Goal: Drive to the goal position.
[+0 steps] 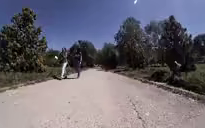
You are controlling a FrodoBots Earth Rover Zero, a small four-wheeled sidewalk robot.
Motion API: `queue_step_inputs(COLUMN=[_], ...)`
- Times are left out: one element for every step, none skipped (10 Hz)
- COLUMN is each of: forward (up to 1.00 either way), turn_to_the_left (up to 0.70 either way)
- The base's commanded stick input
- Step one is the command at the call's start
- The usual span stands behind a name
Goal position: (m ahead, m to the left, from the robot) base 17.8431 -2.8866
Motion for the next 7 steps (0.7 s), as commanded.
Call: queue_step_inputs(forward=[0.7, 0.7, 0.7, 0.7, 0.7, 0.7, 0.7], turn_to_the_left=[0.01, 0.01, 0.01, 0.06, 0.19, 0.2, 0.13])
